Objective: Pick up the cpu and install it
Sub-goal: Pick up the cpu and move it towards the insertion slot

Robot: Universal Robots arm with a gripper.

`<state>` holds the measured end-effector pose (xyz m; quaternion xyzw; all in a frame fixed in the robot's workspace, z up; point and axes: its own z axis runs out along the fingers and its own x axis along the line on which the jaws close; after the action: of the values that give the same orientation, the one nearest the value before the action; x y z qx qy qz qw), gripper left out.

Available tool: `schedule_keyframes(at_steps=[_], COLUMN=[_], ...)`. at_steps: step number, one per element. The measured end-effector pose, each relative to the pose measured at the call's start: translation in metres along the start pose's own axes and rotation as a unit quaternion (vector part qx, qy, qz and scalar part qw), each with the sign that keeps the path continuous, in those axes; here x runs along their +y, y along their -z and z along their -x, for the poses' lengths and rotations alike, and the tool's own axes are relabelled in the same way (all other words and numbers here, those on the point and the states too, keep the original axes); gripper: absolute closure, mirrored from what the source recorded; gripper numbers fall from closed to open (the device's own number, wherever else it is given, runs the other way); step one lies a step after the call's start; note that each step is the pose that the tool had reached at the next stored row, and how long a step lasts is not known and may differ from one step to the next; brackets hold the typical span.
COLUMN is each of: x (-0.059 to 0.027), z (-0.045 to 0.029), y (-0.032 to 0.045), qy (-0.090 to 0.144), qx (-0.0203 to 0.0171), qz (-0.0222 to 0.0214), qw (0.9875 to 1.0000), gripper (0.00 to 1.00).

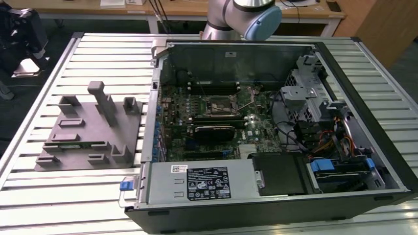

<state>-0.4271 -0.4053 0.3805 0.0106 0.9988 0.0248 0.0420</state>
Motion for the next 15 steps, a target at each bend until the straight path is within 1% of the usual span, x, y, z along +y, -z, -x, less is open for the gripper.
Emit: schedule_keyframes(at_steps=[2, 3, 7, 9, 15], x=[0.0001, 0.0001, 0.0001, 0.0001, 0.0005], z=[0.0034, 0.0045, 0.0047, 0.0070, 0.0244], y=[-0.0004, -0.0005, -0.0005, -0.0006, -0.0021], qy=[0.000, 0.000, 0.000, 0.000, 0.000], qx=[0.0058, 0.0078, 0.0079, 0.0080, 0.0089], qz=[-0.0001, -0.0002, -0.0002, -0.0002, -0.0002], qw=[1.0000, 1.0000, 1.0000, 1.0000, 1.0000], gripper=[0.46, 0.46, 0.46, 0.46, 0.46])
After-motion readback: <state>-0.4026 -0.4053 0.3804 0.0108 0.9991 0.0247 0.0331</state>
